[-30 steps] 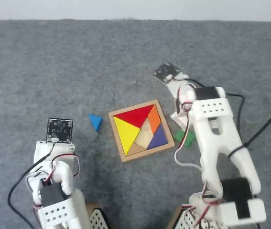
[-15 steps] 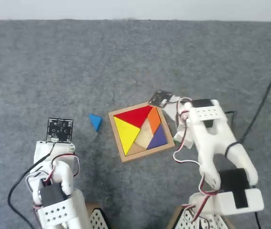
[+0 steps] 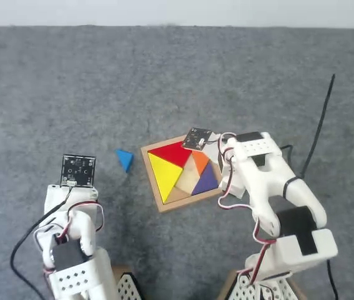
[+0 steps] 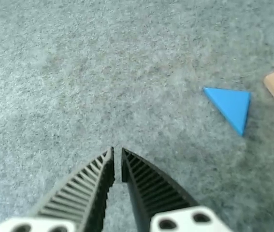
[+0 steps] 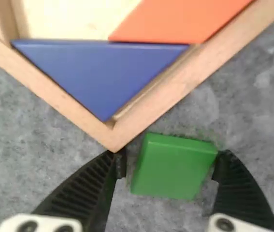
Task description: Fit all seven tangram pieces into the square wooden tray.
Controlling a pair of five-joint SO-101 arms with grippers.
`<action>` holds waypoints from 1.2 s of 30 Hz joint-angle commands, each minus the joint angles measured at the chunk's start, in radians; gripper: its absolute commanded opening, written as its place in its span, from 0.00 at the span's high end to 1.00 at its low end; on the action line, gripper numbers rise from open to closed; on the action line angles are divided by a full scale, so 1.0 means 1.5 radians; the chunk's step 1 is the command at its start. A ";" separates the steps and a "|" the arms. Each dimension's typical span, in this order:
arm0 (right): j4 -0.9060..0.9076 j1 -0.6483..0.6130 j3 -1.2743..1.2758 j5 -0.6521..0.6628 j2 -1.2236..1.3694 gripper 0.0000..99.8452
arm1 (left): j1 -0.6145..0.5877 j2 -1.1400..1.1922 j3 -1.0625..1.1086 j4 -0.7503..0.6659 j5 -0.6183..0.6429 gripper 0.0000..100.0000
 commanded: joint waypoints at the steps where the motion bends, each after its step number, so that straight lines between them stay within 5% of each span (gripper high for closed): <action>1: 0.023 0.026 -0.053 0.015 0.018 0.70 | 0.004 -0.011 -0.006 0.003 -0.005 0.97; 11: 0.061 0.031 -0.102 0.006 0.049 0.95 | 0.004 -0.011 -0.006 0.003 -0.005 0.97; 17: 0.090 0.031 -0.151 -0.033 0.048 0.96 | 0.004 -0.011 -0.006 0.004 -0.005 0.97; 28: 0.331 0.046 -0.400 -0.039 0.047 0.96 | 0.004 -0.011 -0.006 0.004 -0.005 0.97; 36: 0.332 -0.112 -0.443 -0.171 0.056 0.96 | 0.004 -0.011 -0.006 0.004 -0.005 0.97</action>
